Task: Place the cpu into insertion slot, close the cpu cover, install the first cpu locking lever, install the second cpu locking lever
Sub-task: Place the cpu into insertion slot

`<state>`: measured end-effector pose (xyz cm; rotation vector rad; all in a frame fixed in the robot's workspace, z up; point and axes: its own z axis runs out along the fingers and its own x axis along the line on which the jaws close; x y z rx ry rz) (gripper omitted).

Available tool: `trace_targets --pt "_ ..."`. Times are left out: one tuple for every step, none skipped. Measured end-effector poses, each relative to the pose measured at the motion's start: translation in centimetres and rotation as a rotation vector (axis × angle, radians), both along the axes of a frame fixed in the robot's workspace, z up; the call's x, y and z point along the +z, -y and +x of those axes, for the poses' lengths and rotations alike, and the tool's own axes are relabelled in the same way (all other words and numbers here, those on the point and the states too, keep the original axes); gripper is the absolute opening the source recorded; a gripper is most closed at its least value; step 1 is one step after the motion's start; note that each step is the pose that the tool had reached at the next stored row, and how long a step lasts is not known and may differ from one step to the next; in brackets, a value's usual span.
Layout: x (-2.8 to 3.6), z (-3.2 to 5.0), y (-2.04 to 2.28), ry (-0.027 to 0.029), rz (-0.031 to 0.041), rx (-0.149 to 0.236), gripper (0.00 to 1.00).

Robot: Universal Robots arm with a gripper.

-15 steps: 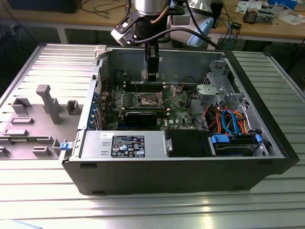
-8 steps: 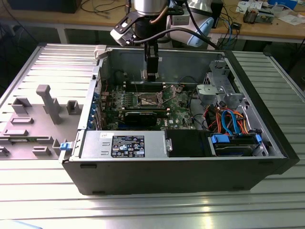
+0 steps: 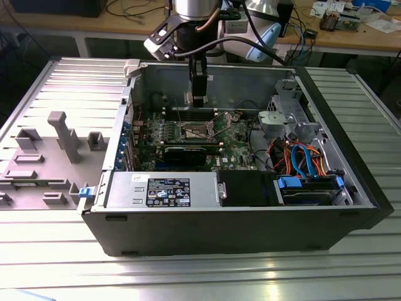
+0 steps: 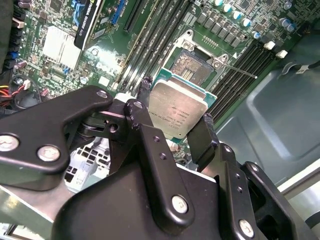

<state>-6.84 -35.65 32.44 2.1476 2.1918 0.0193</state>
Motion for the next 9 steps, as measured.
trace_targets --pt "-0.01 -0.02 0.0 0.0 0.0001 0.0 0.55" --pt "-0.01 -0.04 0.0 0.0 0.0001 0.0 0.55" --pt "-0.01 -0.06 0.0 -0.0001 0.0 0.0 0.55" --pt "-0.01 -0.07 0.0 0.0 0.0 0.0 0.55" --pt "-0.02 -0.09 0.0 0.0 0.0 0.0 0.55" --pt "-0.02 -0.1 0.0 0.0 0.0 0.0 0.55" --pt "-0.03 -0.14 0.0 0.0 0.0 0.0 0.55" --pt "-0.04 -0.17 0.0 0.0 0.0 0.0 0.55" --pt "-0.04 -0.2 0.0 -0.0001 -0.0001 0.0 0.55"
